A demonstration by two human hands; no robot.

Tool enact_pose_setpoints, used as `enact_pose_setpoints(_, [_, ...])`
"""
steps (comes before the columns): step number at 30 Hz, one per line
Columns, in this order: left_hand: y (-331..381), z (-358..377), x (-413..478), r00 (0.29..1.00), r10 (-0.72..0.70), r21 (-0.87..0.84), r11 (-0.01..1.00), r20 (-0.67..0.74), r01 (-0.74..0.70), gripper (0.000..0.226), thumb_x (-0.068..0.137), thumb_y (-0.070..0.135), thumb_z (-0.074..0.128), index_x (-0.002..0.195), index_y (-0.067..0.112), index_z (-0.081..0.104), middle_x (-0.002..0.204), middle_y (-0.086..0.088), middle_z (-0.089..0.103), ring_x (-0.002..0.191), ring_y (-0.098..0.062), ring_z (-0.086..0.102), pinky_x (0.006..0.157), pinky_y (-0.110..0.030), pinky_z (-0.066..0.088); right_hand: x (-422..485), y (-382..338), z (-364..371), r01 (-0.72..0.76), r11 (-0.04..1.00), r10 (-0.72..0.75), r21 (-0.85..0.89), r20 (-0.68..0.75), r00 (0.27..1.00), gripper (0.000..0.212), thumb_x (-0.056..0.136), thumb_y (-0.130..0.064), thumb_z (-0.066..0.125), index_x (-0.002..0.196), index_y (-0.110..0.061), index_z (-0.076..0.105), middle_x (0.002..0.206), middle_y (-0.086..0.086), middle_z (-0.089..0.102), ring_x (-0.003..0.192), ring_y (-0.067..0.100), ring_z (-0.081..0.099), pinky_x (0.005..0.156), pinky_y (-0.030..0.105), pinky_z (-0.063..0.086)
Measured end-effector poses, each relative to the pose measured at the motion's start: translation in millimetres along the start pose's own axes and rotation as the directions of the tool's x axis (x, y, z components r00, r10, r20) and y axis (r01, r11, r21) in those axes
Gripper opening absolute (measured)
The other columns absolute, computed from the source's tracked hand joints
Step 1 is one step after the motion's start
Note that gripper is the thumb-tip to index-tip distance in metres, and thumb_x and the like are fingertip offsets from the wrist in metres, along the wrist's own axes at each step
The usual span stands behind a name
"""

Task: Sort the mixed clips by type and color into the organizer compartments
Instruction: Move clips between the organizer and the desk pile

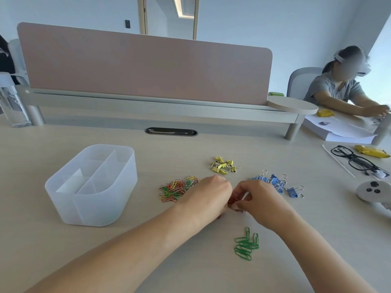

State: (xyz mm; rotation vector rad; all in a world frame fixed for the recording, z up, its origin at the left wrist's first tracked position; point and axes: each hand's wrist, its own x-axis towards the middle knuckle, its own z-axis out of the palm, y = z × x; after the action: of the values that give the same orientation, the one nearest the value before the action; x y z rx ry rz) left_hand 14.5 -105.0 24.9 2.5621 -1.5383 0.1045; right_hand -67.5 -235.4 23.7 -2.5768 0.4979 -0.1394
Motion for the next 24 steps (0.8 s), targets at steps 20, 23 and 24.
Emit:
enact_pose_setpoints(20, [5.0, -14.7, -6.9, 0.992, -0.123, 0.062, 0.990, -0.008, 0.123, 0.039, 0.080, -0.016, 0.048, 0.059, 0.011, 0.029, 0.062, -0.004, 0.030, 0.065, -0.030, 0.049, 0.054, -0.031, 0.032, 3.5, -17.5, 7.9, 0.217, 0.833, -0.208, -0.510, 0.076, 0.975, 0.017, 0.092, -0.009, 0.047, 0.101, -0.017, 0.059, 0.098, -0.001, 0.054, 0.097, 0.020, 0.059, 0.068, 0.024, 0.033])
enact_pose_setpoints(23, [-1.3, -12.1, -7.6, 0.989, -0.149, 0.026, 0.988, -0.023, 0.150, 0.038, 0.082, -0.012, 0.052, 0.059, 0.012, 0.033, 0.063, -0.004, 0.032, 0.050, -0.018, 0.034, 0.047, -0.030, 0.027, 2.3, -17.6, 6.9, 0.215, 0.844, -0.203, -0.491, 0.078, 0.976, 0.020, 0.094, -0.009, 0.047, 0.108, -0.016, 0.060, 0.108, 0.000, 0.057, 0.097, 0.020, 0.059, 0.073, 0.026, 0.039])
enact_pose_setpoints(24, [-3.5, -10.4, -8.0, 0.986, -0.161, 0.017, 0.987, -0.028, 0.162, 0.035, 0.083, -0.009, 0.054, 0.061, 0.011, 0.038, 0.064, -0.003, 0.033, 0.050, -0.017, 0.032, 0.049, -0.030, 0.030, 2.4, -17.8, 6.3, 0.212, 0.853, -0.201, -0.478, 0.074, 0.977, 0.020, 0.094, -0.010, 0.048, 0.108, -0.016, 0.060, 0.109, 0.000, 0.058, 0.098, 0.019, 0.059, 0.075, 0.025, 0.041])
